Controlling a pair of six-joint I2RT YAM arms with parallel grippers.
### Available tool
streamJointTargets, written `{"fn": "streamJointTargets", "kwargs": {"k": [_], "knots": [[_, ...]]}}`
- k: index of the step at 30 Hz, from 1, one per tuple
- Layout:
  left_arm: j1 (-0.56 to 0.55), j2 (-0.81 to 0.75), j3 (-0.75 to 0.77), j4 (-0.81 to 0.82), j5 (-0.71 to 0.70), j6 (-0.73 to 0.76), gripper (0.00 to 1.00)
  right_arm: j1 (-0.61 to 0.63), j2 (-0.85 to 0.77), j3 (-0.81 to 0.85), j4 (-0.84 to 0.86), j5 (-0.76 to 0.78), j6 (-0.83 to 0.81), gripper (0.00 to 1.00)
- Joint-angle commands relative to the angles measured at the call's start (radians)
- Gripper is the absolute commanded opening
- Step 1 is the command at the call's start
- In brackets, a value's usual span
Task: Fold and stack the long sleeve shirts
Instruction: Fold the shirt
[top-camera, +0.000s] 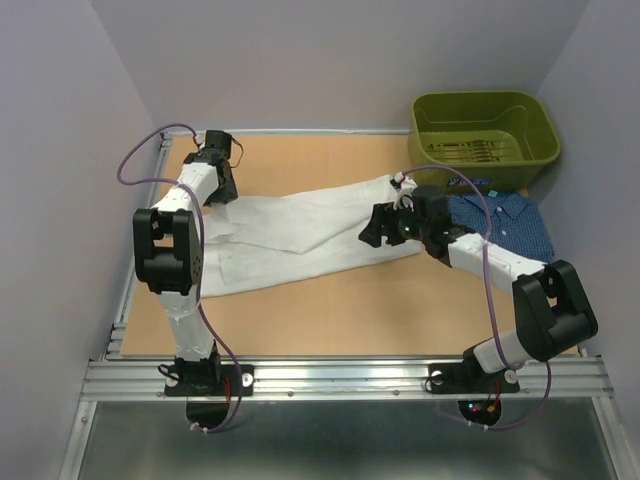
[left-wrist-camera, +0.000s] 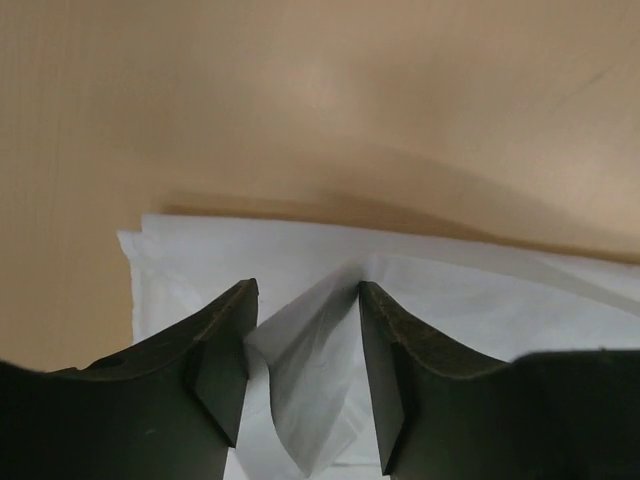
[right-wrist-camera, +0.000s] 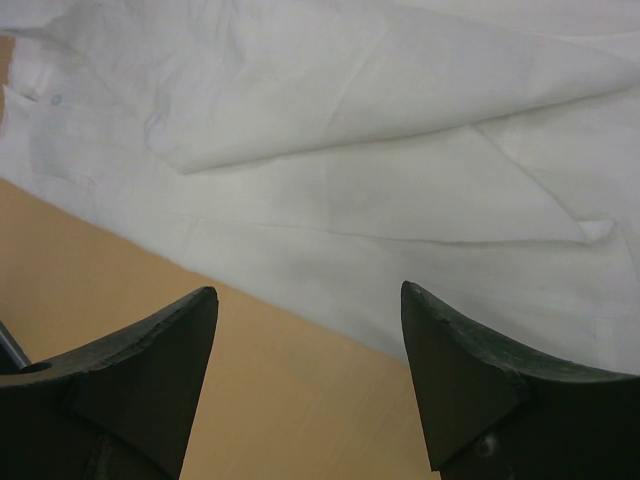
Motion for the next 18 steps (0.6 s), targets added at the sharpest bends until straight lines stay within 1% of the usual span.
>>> {"fn": "streamJointTargets", "kwargs": {"k": [1,2,3,4,6,7,8,12,13,15,16,18], "knots": [[0.053,-0.017,0.026,0.118,-0.018,0.017,0.66,0.01,-0.045,-0.011,0.049,-0.011,0.006,0.79],[0.075,-0.044,0.017,0.138,0.002,0.012,0.71,0.01,-0.049,-0.014,0.049,-0.012,0.009,0.79],[0.082,-0.06,-0.012,0.155,0.047,0.002,0.82,0.01,-0.057,-0.02,0.05,-0.015,0.01,0.79],[0.083,-0.099,-0.031,0.198,0.072,-0.006,0.86,0.01,-0.061,-0.025,0.049,-0.018,0.013,0.79],[0.134,-0.142,-0.075,0.247,0.153,-0.037,0.93,0.01,-0.068,-0.028,0.05,-0.021,0.015,0.79],[0.145,-0.184,-0.125,0.294,0.178,-0.049,0.95,0.01,-0.071,-0.031,0.05,-0.025,0.016,0.79],[0.156,-0.202,-0.15,0.311,0.221,-0.063,0.95,0.01,-0.074,-0.034,0.05,-0.025,0.016,0.79],[0.173,-0.296,-0.277,0.359,0.264,-0.126,0.94,0.01,-0.087,-0.044,0.05,-0.038,0.009,0.79],[0.173,-0.335,-0.343,0.382,0.269,-0.147,0.92,0.008,-0.091,-0.051,0.05,-0.038,0.006,0.79],[0.176,-0.369,-0.409,0.408,0.252,-0.167,0.9,0.01,-0.094,-0.057,0.05,-0.041,0.002,0.79],[0.181,-0.392,-0.47,0.437,0.247,-0.184,0.87,0.011,-0.094,-0.061,0.052,-0.044,0.001,0.79],[0.193,-0.405,-0.521,0.471,0.269,-0.196,0.82,0.011,-0.094,-0.071,0.055,-0.049,-0.001,0.79]]}}
